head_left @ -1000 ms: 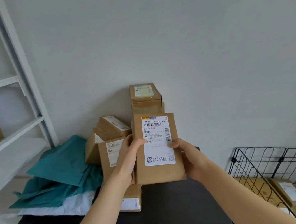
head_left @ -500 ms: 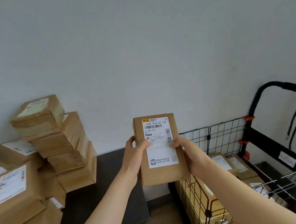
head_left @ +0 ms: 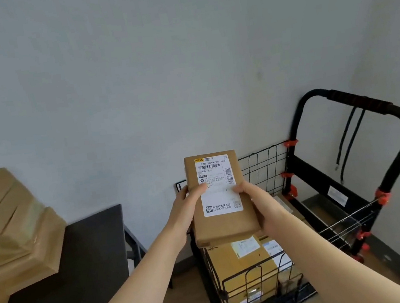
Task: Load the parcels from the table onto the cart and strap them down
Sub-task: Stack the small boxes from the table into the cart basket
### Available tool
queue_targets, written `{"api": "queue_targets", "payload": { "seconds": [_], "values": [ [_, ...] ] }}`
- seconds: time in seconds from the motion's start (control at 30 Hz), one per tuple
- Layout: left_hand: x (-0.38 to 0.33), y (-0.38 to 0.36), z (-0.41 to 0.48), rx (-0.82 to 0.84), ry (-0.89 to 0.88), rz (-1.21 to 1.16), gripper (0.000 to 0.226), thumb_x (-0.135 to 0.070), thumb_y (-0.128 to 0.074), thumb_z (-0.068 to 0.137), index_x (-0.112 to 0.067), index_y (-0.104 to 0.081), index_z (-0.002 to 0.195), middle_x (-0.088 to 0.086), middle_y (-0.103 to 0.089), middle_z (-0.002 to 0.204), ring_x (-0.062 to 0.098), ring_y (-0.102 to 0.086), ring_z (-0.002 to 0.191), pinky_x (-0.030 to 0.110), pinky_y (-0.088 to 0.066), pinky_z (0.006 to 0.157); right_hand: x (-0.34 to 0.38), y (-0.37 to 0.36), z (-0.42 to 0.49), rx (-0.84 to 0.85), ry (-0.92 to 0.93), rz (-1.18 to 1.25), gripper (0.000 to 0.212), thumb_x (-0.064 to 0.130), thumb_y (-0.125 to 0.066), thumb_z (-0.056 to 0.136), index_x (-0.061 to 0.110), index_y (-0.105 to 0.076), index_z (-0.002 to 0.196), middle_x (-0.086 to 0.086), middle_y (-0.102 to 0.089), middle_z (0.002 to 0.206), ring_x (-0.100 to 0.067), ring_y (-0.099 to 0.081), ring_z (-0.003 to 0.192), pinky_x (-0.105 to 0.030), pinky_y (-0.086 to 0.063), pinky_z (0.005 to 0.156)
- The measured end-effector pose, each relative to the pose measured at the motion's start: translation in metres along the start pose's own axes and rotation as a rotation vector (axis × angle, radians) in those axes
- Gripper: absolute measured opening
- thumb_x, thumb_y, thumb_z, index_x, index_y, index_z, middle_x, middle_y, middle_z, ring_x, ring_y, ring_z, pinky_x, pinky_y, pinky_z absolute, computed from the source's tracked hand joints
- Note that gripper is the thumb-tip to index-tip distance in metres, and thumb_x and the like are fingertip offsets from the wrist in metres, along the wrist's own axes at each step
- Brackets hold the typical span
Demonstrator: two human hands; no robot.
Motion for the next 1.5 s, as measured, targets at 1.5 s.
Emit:
{"api": "queue_targets", "payload": {
  "seconds": [1.5],
  "values": [
    [0.194, -0.306, 0.428, 0.003, 0.572, 0.047, 0.023, -0.021, -0.051, 0.095, -0.027, -0.052, 0.118, -0.002, -0.067, 0.112, 0.016, -0.063, 0.099, 0.033, -0.053, 0.086, -0.054, 0.348, 0.442, -0.057, -0.428, -0.122, 0.038, 0.024, -0.059, 0.089, 0.032, -0.057, 0.126, -0.001, -0.073, 0.106, -0.024, -0.067, 0.100, -0.045, -0.054, 0.087]
  ]
}}
Point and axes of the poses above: each hand's wrist, its own z-axis towards the middle knuckle, its own y-axis out of the back of the hand, x = y × z, the point moved 4 cm from there along z, towards the middle knuckle
